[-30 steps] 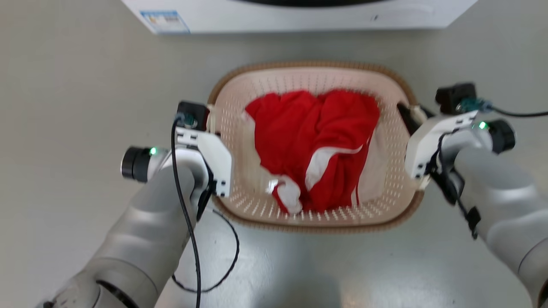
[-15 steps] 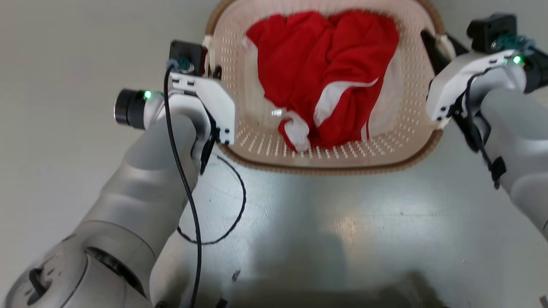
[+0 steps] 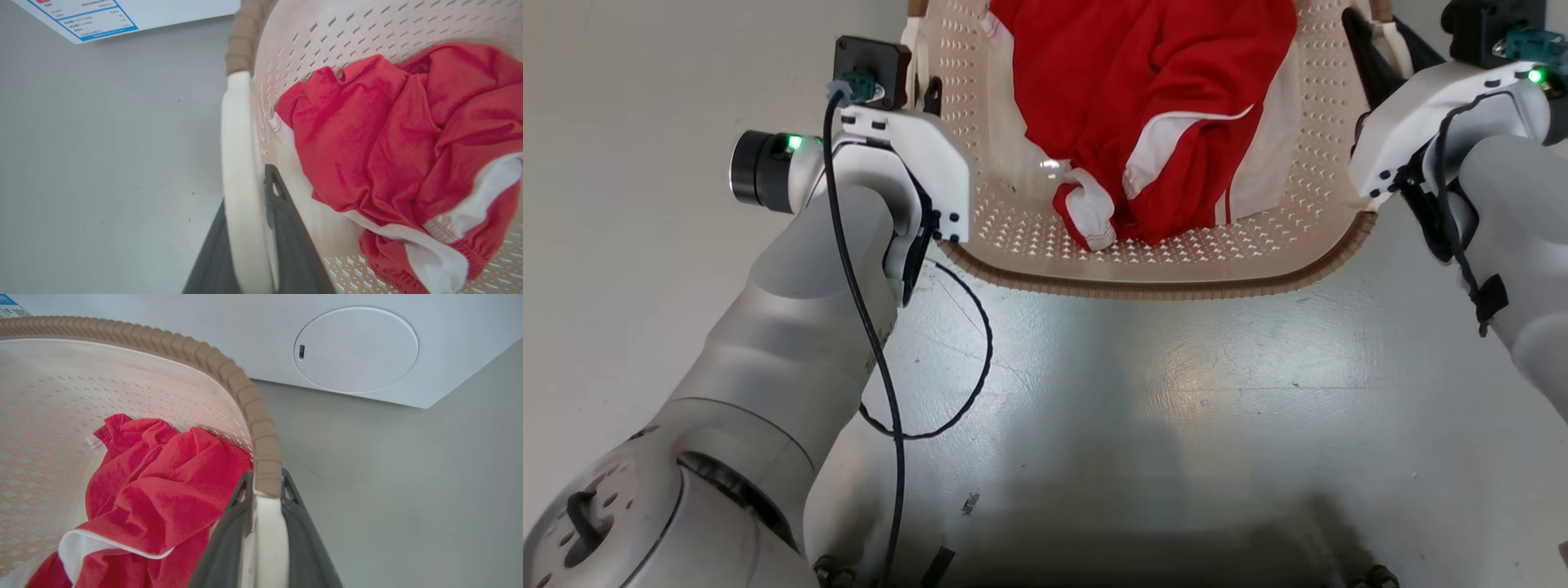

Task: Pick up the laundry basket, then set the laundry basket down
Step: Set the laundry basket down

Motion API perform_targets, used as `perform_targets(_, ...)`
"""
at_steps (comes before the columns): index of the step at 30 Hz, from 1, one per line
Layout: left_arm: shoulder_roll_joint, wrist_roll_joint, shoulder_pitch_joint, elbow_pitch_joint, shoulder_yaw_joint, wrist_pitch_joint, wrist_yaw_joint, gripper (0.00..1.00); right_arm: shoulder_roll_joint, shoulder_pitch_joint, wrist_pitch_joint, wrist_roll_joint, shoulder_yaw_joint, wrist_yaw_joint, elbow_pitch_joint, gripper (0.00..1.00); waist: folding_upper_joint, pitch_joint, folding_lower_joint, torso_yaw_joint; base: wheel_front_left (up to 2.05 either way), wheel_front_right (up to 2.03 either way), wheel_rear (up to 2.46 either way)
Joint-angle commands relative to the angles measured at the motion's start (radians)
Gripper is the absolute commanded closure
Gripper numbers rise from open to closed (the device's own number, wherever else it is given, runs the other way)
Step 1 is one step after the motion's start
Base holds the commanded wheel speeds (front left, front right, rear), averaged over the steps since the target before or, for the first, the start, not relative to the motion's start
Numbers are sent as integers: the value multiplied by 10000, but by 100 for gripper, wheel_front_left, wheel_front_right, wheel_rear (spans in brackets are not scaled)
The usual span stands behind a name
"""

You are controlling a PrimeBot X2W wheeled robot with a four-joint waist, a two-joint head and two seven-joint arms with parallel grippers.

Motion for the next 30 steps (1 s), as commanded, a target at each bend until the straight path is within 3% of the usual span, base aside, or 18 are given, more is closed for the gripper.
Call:
perform_targets(1, 205, -60, -228, -75, -46, -96, 20, 100, -21, 345, -137, -269, -6, 161, -241, 100, 0, 37, -1, 0, 0, 0, 0)
perform_targets(30, 204, -722, -515, -4, -708, -220, 31, 100, 9, 718, -139, -1255, -1188, 161, -338, 100, 0, 416, -1, 52, 0, 0, 0)
